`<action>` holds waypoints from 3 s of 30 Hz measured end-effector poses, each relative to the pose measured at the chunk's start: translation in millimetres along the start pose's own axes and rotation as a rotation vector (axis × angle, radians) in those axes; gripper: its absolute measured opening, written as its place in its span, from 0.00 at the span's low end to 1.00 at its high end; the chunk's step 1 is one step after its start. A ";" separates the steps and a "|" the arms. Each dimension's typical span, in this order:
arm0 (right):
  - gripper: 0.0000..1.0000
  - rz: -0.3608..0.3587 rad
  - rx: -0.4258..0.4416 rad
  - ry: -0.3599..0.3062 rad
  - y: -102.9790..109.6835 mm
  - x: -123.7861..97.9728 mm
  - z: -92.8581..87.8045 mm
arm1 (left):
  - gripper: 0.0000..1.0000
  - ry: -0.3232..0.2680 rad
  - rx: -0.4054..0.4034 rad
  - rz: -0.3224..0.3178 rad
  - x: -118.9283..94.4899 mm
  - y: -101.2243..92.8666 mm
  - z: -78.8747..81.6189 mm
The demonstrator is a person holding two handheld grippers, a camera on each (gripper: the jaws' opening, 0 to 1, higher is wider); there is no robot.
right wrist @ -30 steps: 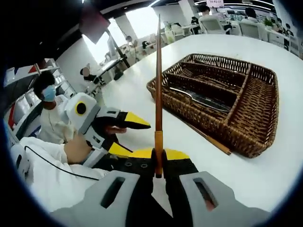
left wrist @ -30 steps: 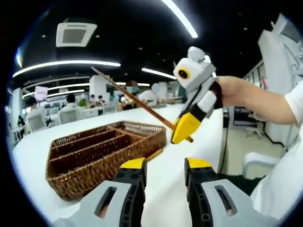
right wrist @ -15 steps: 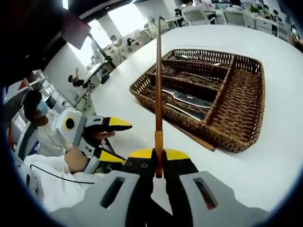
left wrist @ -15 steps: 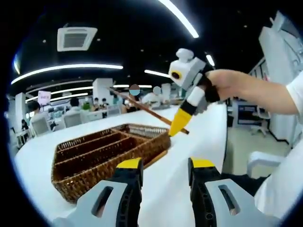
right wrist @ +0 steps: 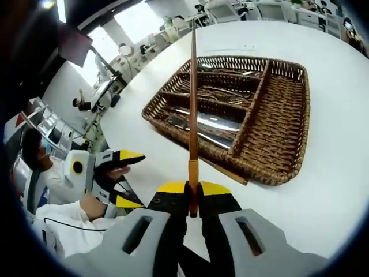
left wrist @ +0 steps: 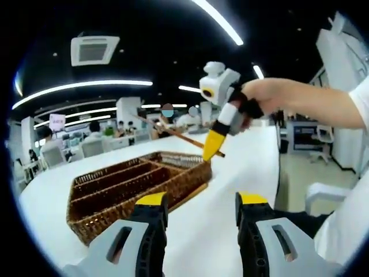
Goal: Arrange the knives, forks, and spoons in their matching storage slots by inserting each utensil handle-first until every utensil is classified and aligned in the correct compartment
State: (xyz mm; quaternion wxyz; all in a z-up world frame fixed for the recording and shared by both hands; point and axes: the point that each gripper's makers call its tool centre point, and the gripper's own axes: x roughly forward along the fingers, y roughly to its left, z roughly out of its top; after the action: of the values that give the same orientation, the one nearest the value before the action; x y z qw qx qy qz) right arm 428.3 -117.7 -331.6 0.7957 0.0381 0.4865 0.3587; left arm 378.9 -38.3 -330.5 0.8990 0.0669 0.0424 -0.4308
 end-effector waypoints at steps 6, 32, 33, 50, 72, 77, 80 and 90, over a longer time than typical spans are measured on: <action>0.06 -0.019 0.049 0.018 -9.1 -1.0 4.5 | 0.46 0.001 0.010 -0.001 0.0 -0.7 0.4; 0.06 -0.131 0.225 0.102 -50.9 7.3 16.3 | 0.46 0.021 0.044 -0.006 -0.7 -7.2 -1.6; 0.06 -0.150 0.234 0.105 -55.7 5.5 12.8 | 0.46 0.021 0.044 -0.005 -0.9 -6.4 -1.4; 0.06 -0.229 0.312 0.159 -81.0 13.8 20.4 | 0.46 0.025 0.049 -0.004 -1.4 -9.4 -3.0; 0.06 -0.324 0.413 0.169 -102.1 27.1 22.4 | 0.46 0.023 0.030 -0.001 -2.7 -7.2 -7.3; 0.06 -0.344 0.412 0.187 -102.7 32.0 22.0 | 0.46 0.027 0.032 0.000 -3.0 -6.9 -8.9; 0.06 -0.358 0.414 0.196 -106.8 35.5 18.3 | 0.46 0.031 0.030 0.002 -3.8 -5.5 -11.0; 0.06 -0.339 0.452 0.158 -108.0 38.5 21.0 | 0.46 0.032 0.027 0.004 -4.7 -3.2 -11.7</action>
State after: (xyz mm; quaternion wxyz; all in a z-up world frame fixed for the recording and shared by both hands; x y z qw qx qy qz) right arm 513.1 -168.1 -393.7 0.7752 0.1045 0.6140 0.1053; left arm 373.3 -34.8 -341.6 0.8980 0.0860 0.0509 -0.4284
